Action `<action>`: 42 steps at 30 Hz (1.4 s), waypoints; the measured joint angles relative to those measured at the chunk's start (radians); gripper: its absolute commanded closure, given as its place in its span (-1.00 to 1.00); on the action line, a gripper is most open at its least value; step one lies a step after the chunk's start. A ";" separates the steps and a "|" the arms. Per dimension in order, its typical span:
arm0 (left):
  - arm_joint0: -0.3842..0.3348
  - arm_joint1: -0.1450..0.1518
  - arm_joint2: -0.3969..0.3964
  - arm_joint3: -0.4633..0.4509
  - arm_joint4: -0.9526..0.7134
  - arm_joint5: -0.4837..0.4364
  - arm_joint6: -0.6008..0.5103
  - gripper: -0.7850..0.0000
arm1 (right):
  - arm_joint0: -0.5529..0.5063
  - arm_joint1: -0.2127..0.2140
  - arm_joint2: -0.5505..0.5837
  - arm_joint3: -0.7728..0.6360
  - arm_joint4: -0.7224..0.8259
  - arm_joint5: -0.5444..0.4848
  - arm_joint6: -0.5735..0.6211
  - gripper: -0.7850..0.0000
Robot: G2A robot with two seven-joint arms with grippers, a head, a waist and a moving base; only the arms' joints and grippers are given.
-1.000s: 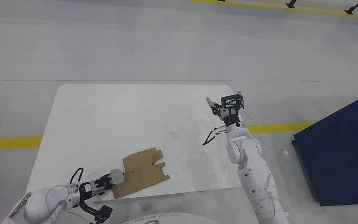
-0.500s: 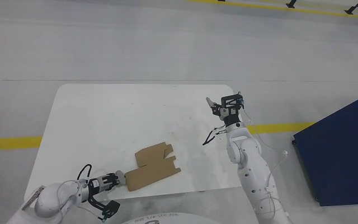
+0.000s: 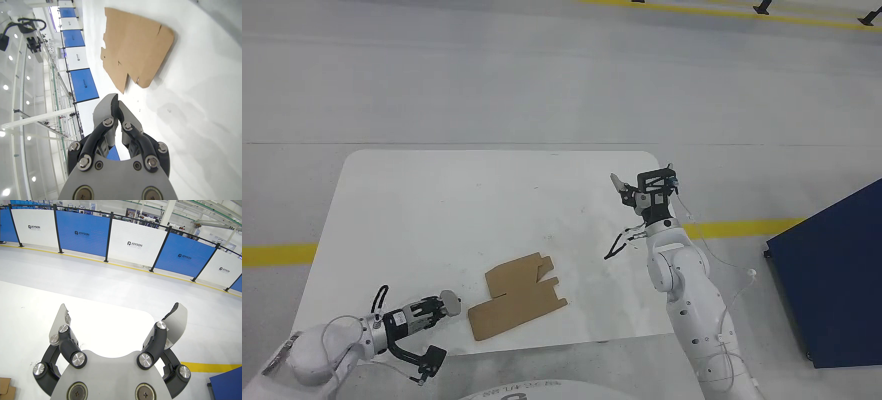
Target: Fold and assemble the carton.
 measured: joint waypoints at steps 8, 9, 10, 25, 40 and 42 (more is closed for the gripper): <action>0.077 0.022 -0.128 -0.005 -0.073 0.093 0.000 -1.00 | -0.023 0.001 -0.015 -0.039 0.029 -0.082 0.028 -1.00; 0.094 0.026 -0.145 -0.014 -0.081 0.108 0.006 -1.00 | -0.029 0.002 -0.018 -0.046 0.035 -0.112 0.040 -1.00; 0.119 0.030 -0.169 -0.026 -0.091 0.127 0.013 -1.00 | -0.034 0.003 -0.022 -0.053 0.047 -0.149 0.060 -1.00; 0.155 0.035 -0.197 -0.042 -0.101 0.142 0.026 -1.00 | 0.030 0.011 -0.141 0.001 -0.100 -0.349 0.233 -1.00; 0.194 0.044 -0.236 -0.099 -0.221 0.129 0.095 -1.00 | 0.046 0.027 -0.222 0.015 -0.254 -0.553 0.221 -1.00; 0.200 0.044 -0.224 -0.109 -0.190 0.124 0.071 -1.00 | 0.059 0.032 -0.245 0.035 -0.339 -0.633 0.208 -1.00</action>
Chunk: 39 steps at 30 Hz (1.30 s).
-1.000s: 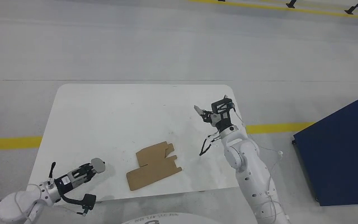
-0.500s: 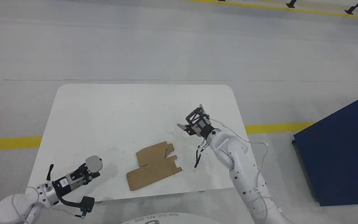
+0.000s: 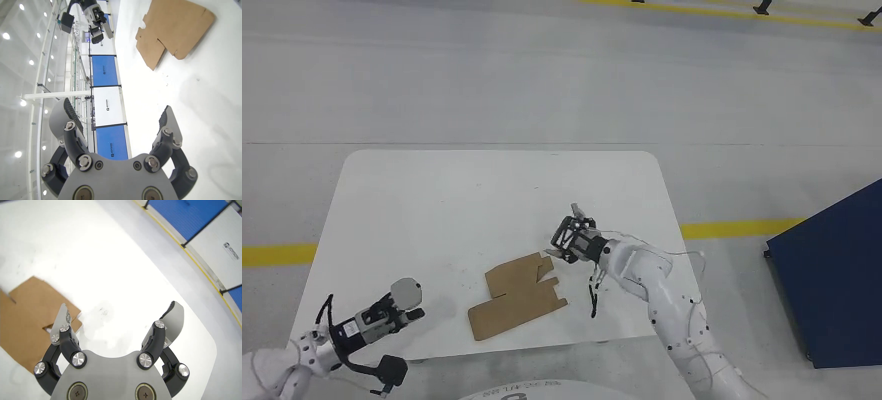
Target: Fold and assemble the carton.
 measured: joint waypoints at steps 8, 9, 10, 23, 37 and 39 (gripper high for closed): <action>-0.022 -0.002 0.048 -0.002 0.062 -0.046 -0.034 -1.00 | 0.030 0.010 -0.061 0.101 -0.162 -0.063 -0.097 -1.00; -0.022 -0.002 0.048 -0.002 0.062 -0.046 -0.034 -1.00 | 0.033 0.010 -0.063 0.111 -0.167 -0.057 -0.105 -1.00; -0.022 -0.002 0.048 -0.002 0.061 -0.046 -0.034 -1.00 | 0.035 0.011 -0.065 0.122 -0.173 -0.052 -0.114 -1.00; -0.021 -0.002 0.048 -0.002 0.061 -0.045 -0.033 -1.00 | 0.064 0.006 -0.159 0.139 -0.244 -0.023 -0.043 -1.00; -0.021 -0.002 0.048 -0.002 0.061 -0.045 -0.033 -1.00 | 0.161 -0.019 -0.315 0.167 -0.231 -0.063 -0.039 -1.00; -0.021 -0.002 0.048 -0.002 0.061 -0.045 -0.033 -1.00 | 0.173 -0.021 -0.332 0.170 -0.230 -0.074 -0.046 -1.00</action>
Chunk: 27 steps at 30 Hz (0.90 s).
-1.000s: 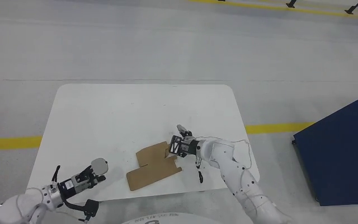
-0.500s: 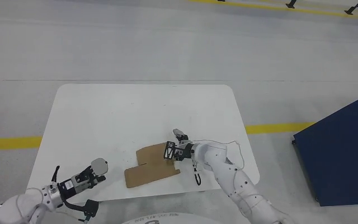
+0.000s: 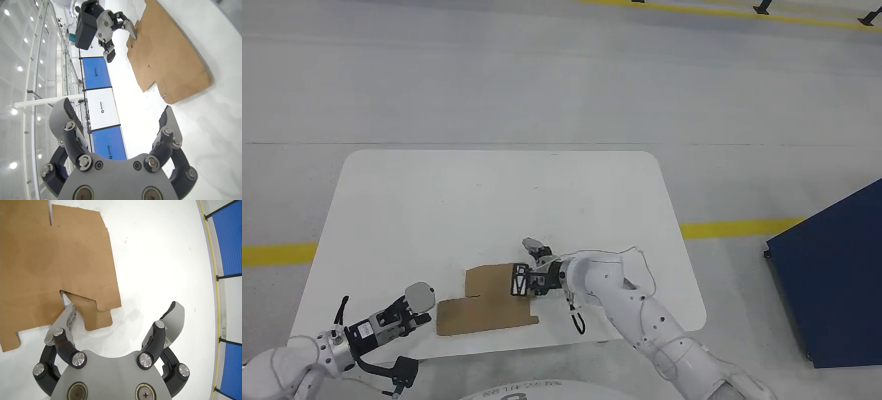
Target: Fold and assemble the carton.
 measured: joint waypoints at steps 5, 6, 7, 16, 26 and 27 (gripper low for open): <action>0.000 0.000 0.000 0.000 0.000 0.000 0.000 -1.00 | 0.040 -0.013 -0.063 0.017 -0.007 -0.005 0.019 -1.00; 0.000 0.000 0.000 0.000 0.000 0.000 0.000 -1.00 | 0.048 -0.015 -0.075 0.021 -0.007 -0.009 0.020 -1.00; 0.000 0.000 0.000 0.000 0.000 0.000 0.000 -1.00 | 0.059 -0.018 -0.090 0.024 -0.006 -0.018 0.018 -1.00; 0.000 0.000 0.000 0.000 0.000 0.000 0.000 -1.00 | 0.129 -0.036 -0.183 0.061 -0.004 -0.072 -0.026 -1.00; 0.000 0.000 0.000 0.000 0.000 0.000 0.000 -1.00 | 0.194 -0.051 -0.236 0.134 0.037 -0.121 -0.055 -1.00; 0.000 0.000 0.000 0.000 0.000 0.000 0.000 -1.00 | 0.199 -0.052 -0.238 0.142 0.042 -0.125 -0.060 -0.95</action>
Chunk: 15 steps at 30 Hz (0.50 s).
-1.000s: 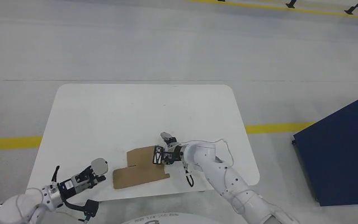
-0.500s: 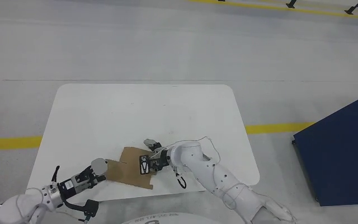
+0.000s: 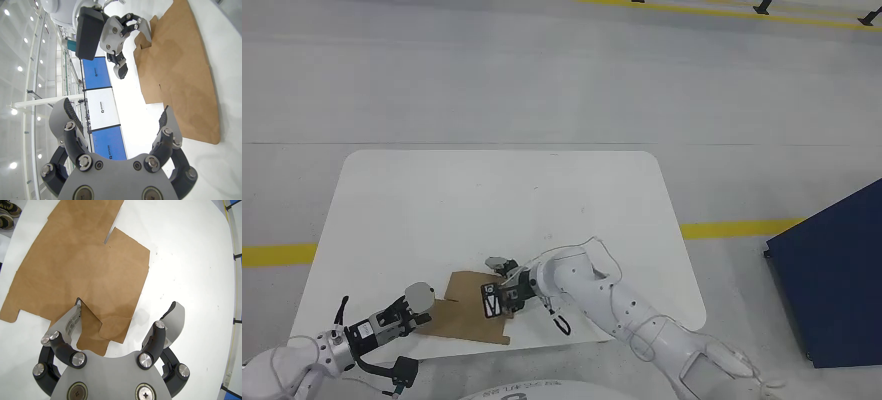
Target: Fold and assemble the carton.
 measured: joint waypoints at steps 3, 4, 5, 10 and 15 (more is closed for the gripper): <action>0.000 0.000 0.000 0.000 0.000 0.000 0.000 -1.00 | 0.014 -0.001 -0.003 0.025 0.012 -0.006 -0.017 0.03; 0.000 0.000 0.000 0.000 0.000 0.000 0.000 -1.00 | 0.018 -0.001 -0.004 0.032 0.016 -0.007 -0.022 0.09; 0.000 0.000 0.000 0.000 0.000 0.000 0.000 -1.00 | 0.020 -0.001 -0.005 0.037 0.019 -0.008 -0.026 0.16; 0.000 0.000 0.000 0.000 0.000 0.000 0.000 -1.00 | 0.031 0.001 -0.007 0.055 0.027 -0.021 -0.056 0.77; 0.000 0.000 0.000 0.000 0.000 0.000 0.000 -1.00 | 0.033 0.010 0.001 0.057 0.022 -0.032 -0.101 1.00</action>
